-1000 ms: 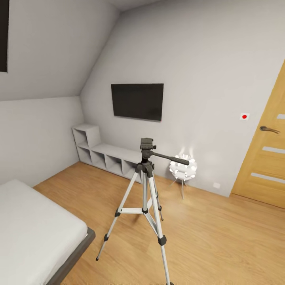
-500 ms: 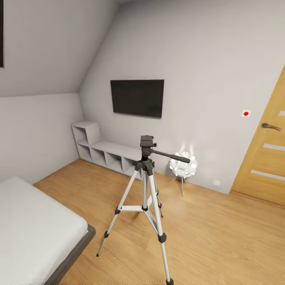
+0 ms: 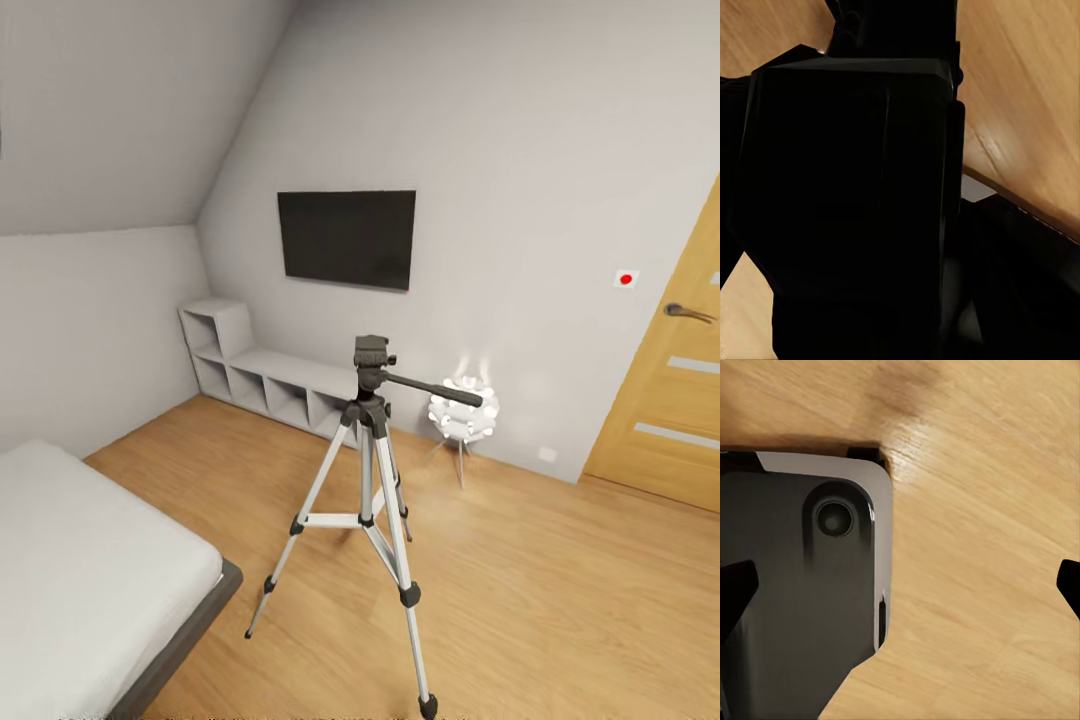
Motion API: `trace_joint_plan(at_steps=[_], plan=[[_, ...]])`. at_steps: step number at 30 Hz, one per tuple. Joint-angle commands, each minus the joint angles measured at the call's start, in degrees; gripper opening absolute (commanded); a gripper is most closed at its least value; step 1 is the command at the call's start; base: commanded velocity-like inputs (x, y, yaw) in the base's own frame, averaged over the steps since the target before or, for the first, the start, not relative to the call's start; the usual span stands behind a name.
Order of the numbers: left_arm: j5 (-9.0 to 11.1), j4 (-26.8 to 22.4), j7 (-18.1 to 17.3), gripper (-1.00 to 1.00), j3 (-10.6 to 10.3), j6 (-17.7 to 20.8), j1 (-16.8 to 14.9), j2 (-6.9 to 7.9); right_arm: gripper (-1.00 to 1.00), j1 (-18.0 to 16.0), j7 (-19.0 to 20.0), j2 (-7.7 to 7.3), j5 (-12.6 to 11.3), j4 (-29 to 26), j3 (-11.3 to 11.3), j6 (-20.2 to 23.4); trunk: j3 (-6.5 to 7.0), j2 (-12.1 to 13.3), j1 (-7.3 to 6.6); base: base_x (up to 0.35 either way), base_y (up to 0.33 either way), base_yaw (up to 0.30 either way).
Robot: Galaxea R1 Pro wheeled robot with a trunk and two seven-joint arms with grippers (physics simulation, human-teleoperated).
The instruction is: Attach the digital camera to the camera tripod in the bedroom.
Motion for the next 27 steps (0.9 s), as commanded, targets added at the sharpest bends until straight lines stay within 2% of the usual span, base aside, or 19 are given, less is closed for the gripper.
trace_joint_plan(at_steps=[1, 14, 27], plan=[[0.3, 0.0, 0.2, -1.00, -0.5, -0.1, 0.0, -0.02, 1.00, -0.1, 0.2, -0.02, 0.2, 0.2, -0.1, -0.3, -0.18, -0.1, 0.01, 0.000, 0.000, 0.000], [0.3, 0.0, 0.2, -1.00, -0.5, -0.1, 0.0, -0.02, 1.00, -0.1, 0.2, -0.02, 0.2, 0.2, -0.1, -0.3, -1.37, -0.1, 0.01, 0.000, 0.000, 0.000], [0.3, 0.0, 0.2, -1.00, -0.5, -0.1, 0.0, -0.02, 1.00, -0.1, 0.2, -0.09, 0.2, 0.2, -0.1, -0.2, -1.58, -0.1, 0.01, 0.000, 0.000, 0.000]])
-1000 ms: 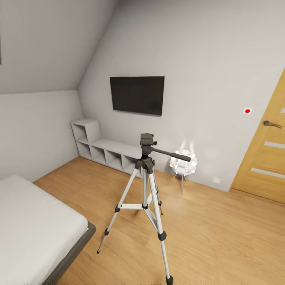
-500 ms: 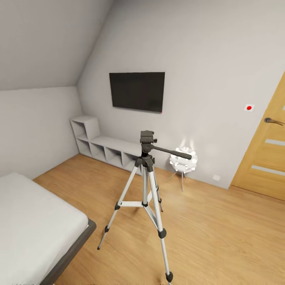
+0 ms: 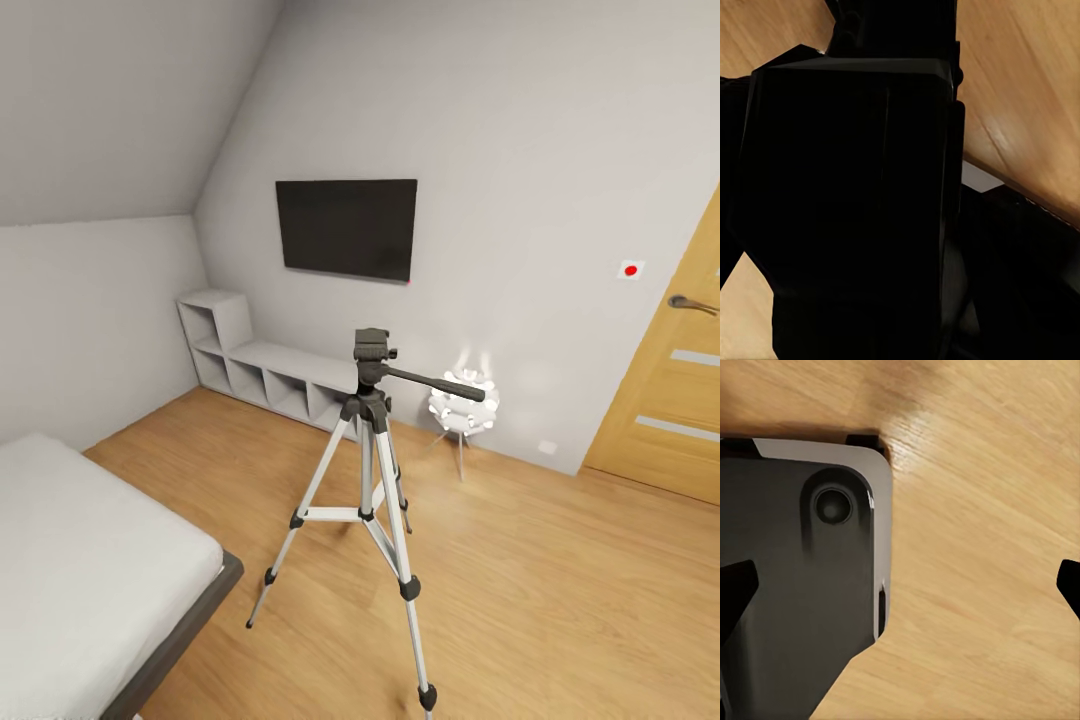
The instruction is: Attach the digital camera to the camera tripod in the bedroom.
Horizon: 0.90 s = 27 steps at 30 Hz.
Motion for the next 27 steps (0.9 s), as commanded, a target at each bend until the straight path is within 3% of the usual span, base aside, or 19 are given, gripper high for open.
trace_joint_plan(at_steps=[1, 18, 22, 25, 27], plan=[[0.3, 0.0, 0.2, -1.00, -0.5, -0.1, 0.0, -0.02, 1.00, -0.1, 0.2, -0.03, 0.2, 0.2, 0.0, -0.2, -0.08, -0.1, 0.01, 0.000, 0.000, 0.000], [0.3, 0.0, 0.2, -1.00, -0.5, -0.1, 0.0, -0.02, 1.00, -0.1, 0.9, 0.07, 0.3, 0.2, 0.0, -0.2, -0.09, -0.1, 0.01, 0.000, 0.000, 0.000], [0.3, 0.0, 0.2, -1.00, -0.5, -0.1, 0.0, -0.02, 1.00, -0.1, 0.4, -0.52, 0.5, -1.0, 0.2, 0.3, -0.09, -0.1, 0.01, 0.000, 0.000, 0.000], [0.3, 0.0, 0.2, -1.00, -0.5, -0.1, 0.0, -0.02, 1.00, -0.1, 1.1, -0.80, 0.7, -15.3, 0.3, 1.6, -0.09, -0.1, 0.01, 0.000, 0.000, 0.000], [0.3, 0.0, 0.2, -1.00, -0.5, -0.1, 0.0, -0.02, 1.00, -0.1, 1.8, -0.85, 0.4, -28.8, 0.2, 7.4, -0.09, -0.1, 0.01, 0.000, 0.000, 0.000]])
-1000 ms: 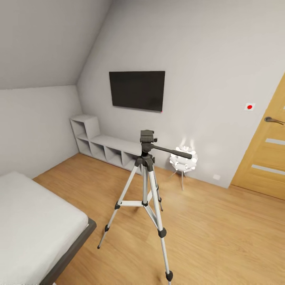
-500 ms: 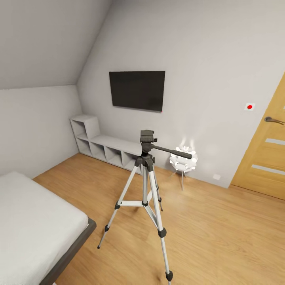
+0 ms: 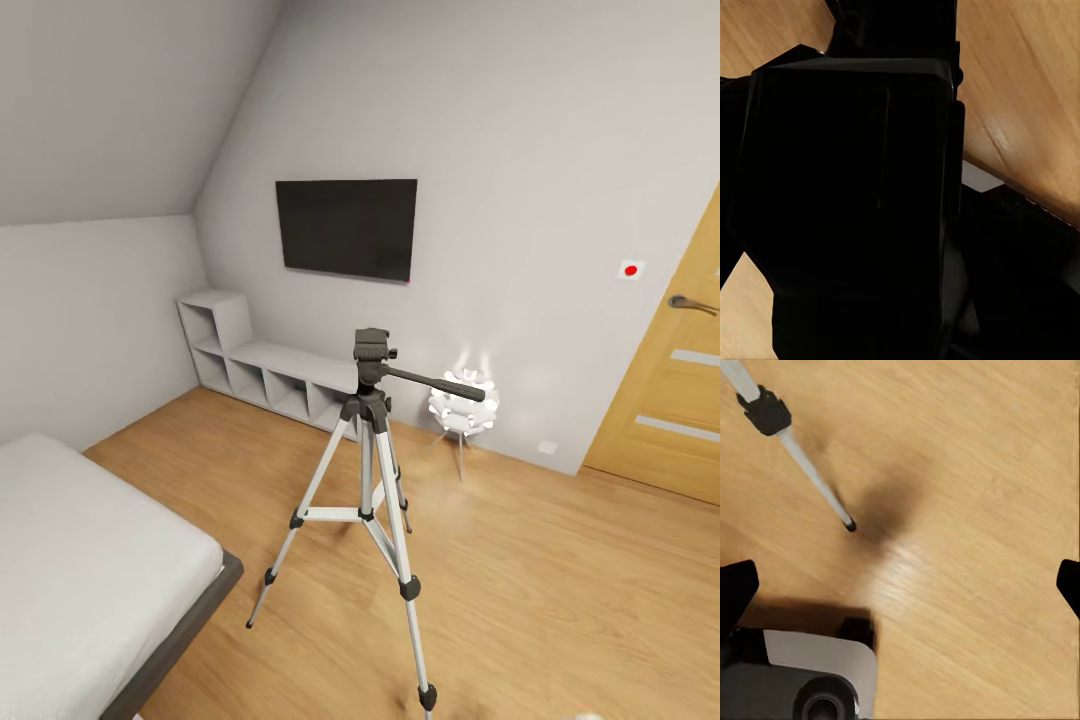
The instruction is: Attach the digital camera to the camera tripod in the bedroom.
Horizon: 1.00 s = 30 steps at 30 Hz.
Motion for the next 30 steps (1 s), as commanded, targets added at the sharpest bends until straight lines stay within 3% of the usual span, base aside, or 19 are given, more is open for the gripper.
trace_joint_plan(at_steps=[1, 4, 7, 8, 10, 11, 14, 18, 25, 30], plan=[[0.3, 0.0, 0.2, -1.00, -0.5, -0.1, 0.0, -0.01, 1.00, 0.1, 0.4, -0.02, 0.1, -4.2, -0.1, 2.7, -0.10, -0.1, 0.01, 0.000, 0.000, 0.000], [0.3, 0.0, 0.2, -1.00, -0.5, -0.1, 0.0, -0.01, 1.00, 0.4, 1.7, 0.09, -0.3, -20.8, -0.5, 16.4, -0.10, -0.1, 0.01, 0.000, 0.000, 0.000], [0.3, 0.0, 0.2, -1.00, -0.5, -0.1, 0.0, -0.01, 1.00, -0.1, 2.4, 0.20, -0.4, -29.0, -0.6, 24.6, -0.10, -0.1, 0.01, 0.000, 0.000, 0.000], [0.3, 0.0, 0.2, -1.00, -0.5, -0.1, 0.0, -0.02, 1.00, -3.0, 3.2, 0.46, -0.5, -37.2, -0.8, 32.7, -0.10, -0.1, 0.01, 0.000, 0.000, 0.000], [0.3, 0.0, 0.2, -1.00, -0.5, -0.1, 0.0, -0.02, 1.00, -5.4, 3.6, 0.64, -0.6, -39.8, -0.9, 35.5, -0.10, -0.1, 0.01, 0.000, 0.000, 0.000], [0.3, 0.0, 0.2, -1.00, -0.5, -0.1, 0.0, -0.02, 1.00, -8.1, 4.1, 0.76, -0.7, -41.4, -1.0, 37.6, -0.10, -0.1, 0.01, 0.000, 0.000, 0.000], [0.3, 0.0, 0.2, -1.00, -0.5, -0.1, 0.0, -0.02, 1.00, -14.1, 5.9, 0.96, -0.9, -43.0, -1.1, 39.8, -0.10, -0.1, 0.01, 0.000, 0.000, 0.000], [0.3, 0.0, 0.2, -1.00, -0.5, -0.1, 0.0, -0.01, 1.00, -19.3, 9.8, 1.13, -2.3, -44.0, -1.1, 41.8, -0.10, -0.1, 0.01, 0.000, 0.000, 0.000], [0.2, 0.0, 0.2, -1.00, -0.5, -0.1, 0.0, -0.01, 1.00, -21.8, 19.2, 1.57, -6.1, -49.2, -0.5, 47.4, -0.10, -0.1, 0.01, 0.000, 0.000, 0.000], [0.2, 0.0, 0.2, -1.00, -0.5, -0.1, 0.0, -0.01, 1.00, -22.2, 23.2, 4.21, -7.0, -52.3, 0.5, 48.9, -0.10, -0.1, 0.01, 0.000, 0.000, 0.000]])
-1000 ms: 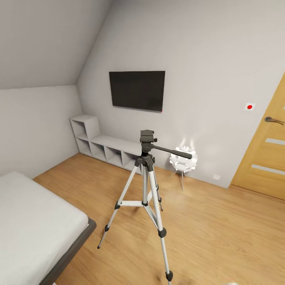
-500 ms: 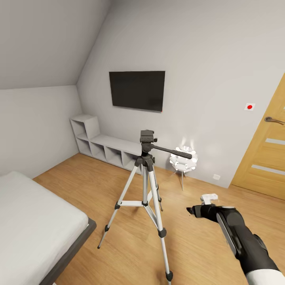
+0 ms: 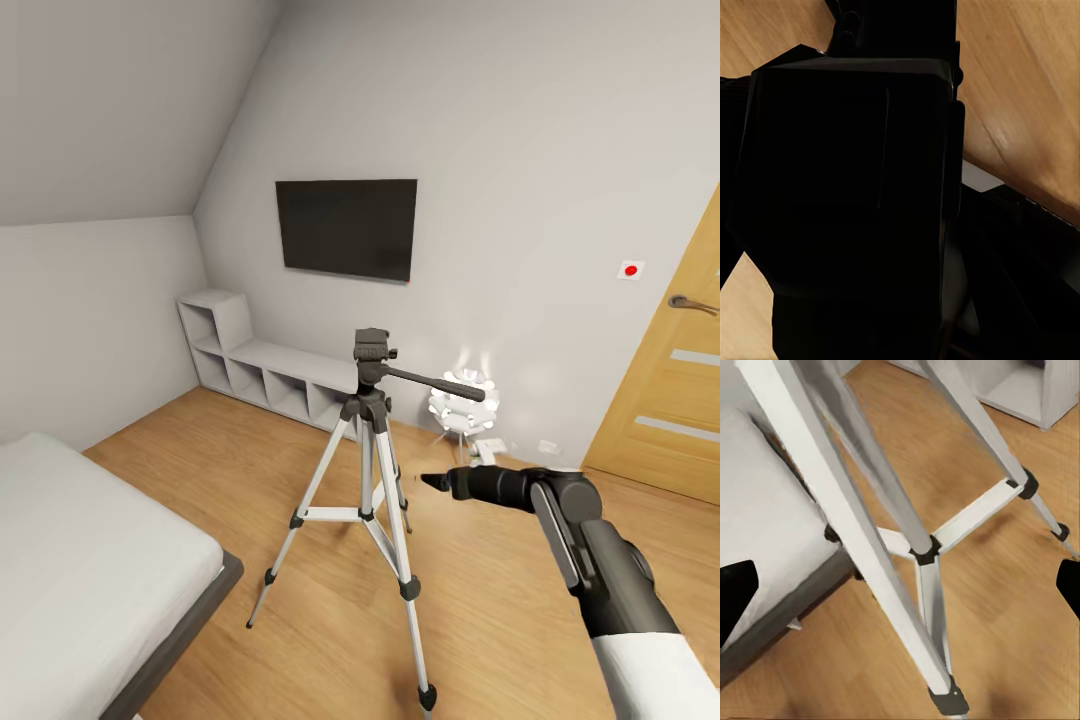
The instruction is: Attach the digital camera to the camera tripod in the bedroom.
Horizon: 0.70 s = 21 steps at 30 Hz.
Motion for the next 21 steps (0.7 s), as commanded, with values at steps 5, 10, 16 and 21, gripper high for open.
trace_joint_plan(at_steps=[5, 10, 16, 21], plan=[[0.3, 0.0, 0.2, -1.00, -0.5, -0.1, 0.0, -0.02, 1.00, -0.1, 0.2, 1.27, -0.4, 0.9, 2.9, 0.5, -0.09, -0.1, 0.02, 0.000, 0.000, 0.000], [0.4, -0.1, 0.2, -1.00, -0.5, -0.3, 0.1, -0.08, 1.00, -0.1, -1.4, 2.90, 0.1, 2.5, 4.5, -1.1, -0.09, -0.1, 0.02, 0.000, 0.000, 0.000], [0.5, -0.1, 0.2, -1.00, -0.5, -0.4, 0.1, -0.15, 1.00, 0.0, -1.2, 4.22, 1.3, 4.5, 5.5, -3.0, -0.09, -0.1, 0.02, 0.000, 0.000, 0.000], [0.5, -0.1, 0.2, -1.00, -0.5, -0.4, 0.1, -0.17, 1.00, 0.0, -1.4, 4.50, 2.5, 6.1, 7.1, -4.6, -0.09, -0.1, 0.02, 0.000, 0.000, 0.000]])
